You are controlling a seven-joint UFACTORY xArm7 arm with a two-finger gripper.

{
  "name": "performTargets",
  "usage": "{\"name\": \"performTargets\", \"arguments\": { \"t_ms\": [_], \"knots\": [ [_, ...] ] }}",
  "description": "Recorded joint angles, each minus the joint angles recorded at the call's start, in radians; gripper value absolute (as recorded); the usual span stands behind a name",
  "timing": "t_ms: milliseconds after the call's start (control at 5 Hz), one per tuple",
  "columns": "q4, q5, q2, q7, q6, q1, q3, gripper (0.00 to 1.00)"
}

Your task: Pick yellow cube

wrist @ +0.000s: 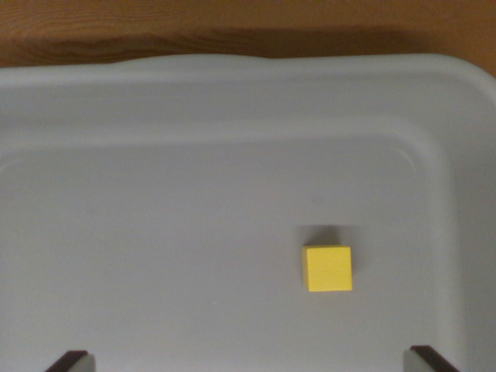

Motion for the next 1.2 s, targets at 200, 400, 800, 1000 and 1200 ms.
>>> {"name": "performTargets", "arguments": {
  "t_ms": [200,400,800,1000,1200],
  "knots": [
    [0.0,0.0,0.0,0.0,0.0,0.0,0.0,0.0],
    [-0.006,0.001,0.005,-0.004,-0.009,-0.0015,-0.001,0.0],
    [-0.016,0.0026,0.013,-0.01,-0.025,-0.0041,-0.002,0.0],
    [-0.016,0.0026,0.013,-0.01,-0.025,-0.0041,-0.002,0.0],
    [-0.031,0.0049,0.024,-0.019,-0.047,-0.0076,-0.004,0.0]
  ]
}}
